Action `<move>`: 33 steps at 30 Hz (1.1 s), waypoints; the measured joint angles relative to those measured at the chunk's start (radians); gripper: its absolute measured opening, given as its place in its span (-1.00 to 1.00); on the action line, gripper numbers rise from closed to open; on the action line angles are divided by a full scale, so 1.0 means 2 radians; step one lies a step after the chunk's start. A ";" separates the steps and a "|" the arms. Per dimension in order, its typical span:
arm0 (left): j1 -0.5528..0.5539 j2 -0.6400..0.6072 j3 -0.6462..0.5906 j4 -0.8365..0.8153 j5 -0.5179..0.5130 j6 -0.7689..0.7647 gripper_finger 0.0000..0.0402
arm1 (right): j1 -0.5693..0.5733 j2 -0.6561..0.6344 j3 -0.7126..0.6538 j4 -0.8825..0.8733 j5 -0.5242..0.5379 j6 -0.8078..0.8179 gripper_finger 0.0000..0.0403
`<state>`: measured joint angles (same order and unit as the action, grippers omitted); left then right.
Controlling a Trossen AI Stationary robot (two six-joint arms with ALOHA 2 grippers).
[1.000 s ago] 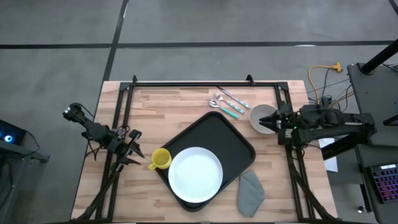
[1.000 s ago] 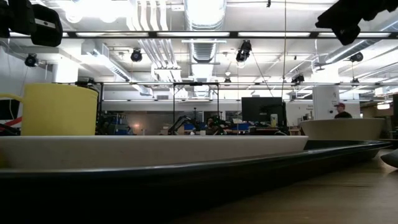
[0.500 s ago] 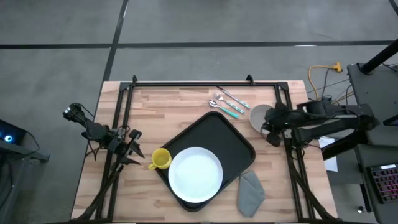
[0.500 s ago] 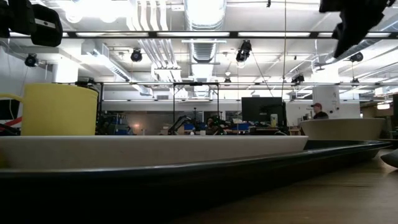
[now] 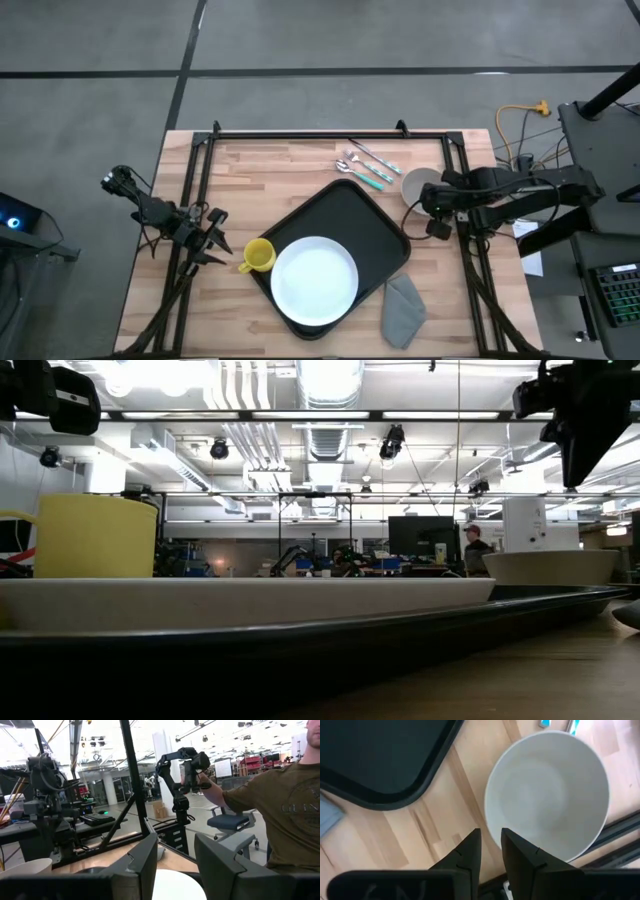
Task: Set up tray
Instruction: Put the brown bowl on the white plate on the black tray
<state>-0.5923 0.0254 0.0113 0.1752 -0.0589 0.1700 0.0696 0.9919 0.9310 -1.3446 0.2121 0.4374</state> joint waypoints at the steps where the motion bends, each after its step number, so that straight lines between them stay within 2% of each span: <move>1: 0.000 0.000 0.000 0.000 0.000 0.000 -0.42 | 0.000 0.001 0.000 0.001 0.000 0.000 -0.65; 6: 0.000 0.000 0.000 0.000 0.000 0.000 -0.42 | 0.000 -0.001 -0.001 0.003 0.000 0.010 -0.49; 11: 0.000 0.000 0.000 0.000 0.000 0.000 -0.42 | 0.000 0.000 -0.001 0.011 0.001 0.016 -0.19; 18: 0.000 0.000 0.000 0.000 0.000 0.000 -0.42 | 0.000 0.003 -0.005 0.024 0.085 0.006 0.15; 24: 0.000 0.000 0.000 0.000 0.000 0.000 -0.42 | 0.000 0.006 -0.029 0.041 0.090 0.006 0.24; 33: 0.000 0.000 0.000 0.000 0.000 0.000 -0.42 | 0.000 0.031 -0.083 0.080 0.085 0.013 0.20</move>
<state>-0.5922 0.0254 0.0113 0.1753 -0.0589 0.1703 0.0692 1.0535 0.7652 -1.1840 0.3817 0.4640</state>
